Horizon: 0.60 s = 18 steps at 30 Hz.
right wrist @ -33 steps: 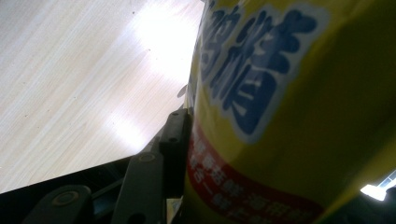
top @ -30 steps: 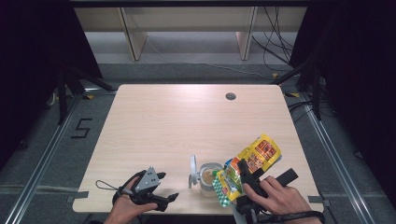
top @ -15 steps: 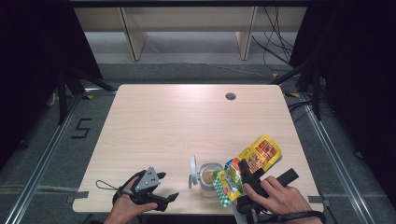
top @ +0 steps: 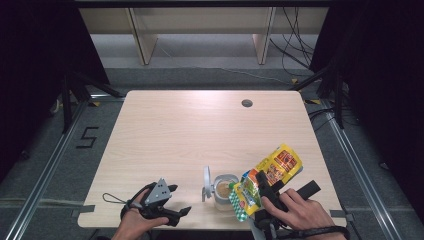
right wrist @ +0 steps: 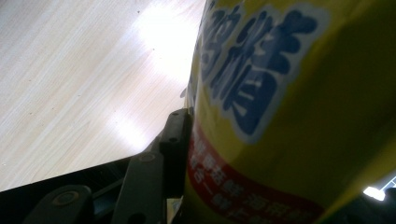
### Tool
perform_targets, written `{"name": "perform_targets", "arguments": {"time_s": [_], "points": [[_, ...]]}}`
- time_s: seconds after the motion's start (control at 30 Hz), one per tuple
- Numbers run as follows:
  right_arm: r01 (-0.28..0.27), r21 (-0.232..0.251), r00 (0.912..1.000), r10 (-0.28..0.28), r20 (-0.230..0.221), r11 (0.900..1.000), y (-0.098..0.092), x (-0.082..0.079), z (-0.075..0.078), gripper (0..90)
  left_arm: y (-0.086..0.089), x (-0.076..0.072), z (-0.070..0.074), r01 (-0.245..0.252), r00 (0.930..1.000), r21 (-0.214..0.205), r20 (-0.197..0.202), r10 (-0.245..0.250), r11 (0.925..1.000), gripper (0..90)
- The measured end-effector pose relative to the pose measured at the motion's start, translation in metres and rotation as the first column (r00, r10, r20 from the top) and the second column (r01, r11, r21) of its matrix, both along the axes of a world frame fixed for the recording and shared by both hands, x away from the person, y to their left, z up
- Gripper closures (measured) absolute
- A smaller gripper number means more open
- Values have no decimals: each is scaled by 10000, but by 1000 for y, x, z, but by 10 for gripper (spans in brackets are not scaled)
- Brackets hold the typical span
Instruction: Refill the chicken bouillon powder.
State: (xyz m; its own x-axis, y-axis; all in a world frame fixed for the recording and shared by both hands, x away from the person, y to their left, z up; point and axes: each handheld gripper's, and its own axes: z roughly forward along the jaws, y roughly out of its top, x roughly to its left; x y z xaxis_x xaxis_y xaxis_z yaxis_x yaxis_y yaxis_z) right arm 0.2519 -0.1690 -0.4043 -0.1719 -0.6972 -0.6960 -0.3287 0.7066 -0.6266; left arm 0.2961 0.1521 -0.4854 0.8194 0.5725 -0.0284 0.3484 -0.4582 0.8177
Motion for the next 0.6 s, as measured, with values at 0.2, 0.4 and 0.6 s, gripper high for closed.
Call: {"name": "perform_targets", "arguments": {"time_s": [0.2, 0.4, 0.6], "points": [[308, 242, 9993, -302, -231, 9992, -1, -1, -1, 624, 0, 0, 0, 4, 10000, 3, 15, -4, 10000, 168], [245, 271, 9996, -240, -164, 9993, 0, -1, 0, 624, -1, -1, 0, -111, 9999, -125, -38, 111, 9999, 168], [86, 252, 10000, -86, 9, 9996, 0, -3, 0, 624, -1, -1, 0, -175, 9997, -132, -146, 173, 9998, 168]]}}
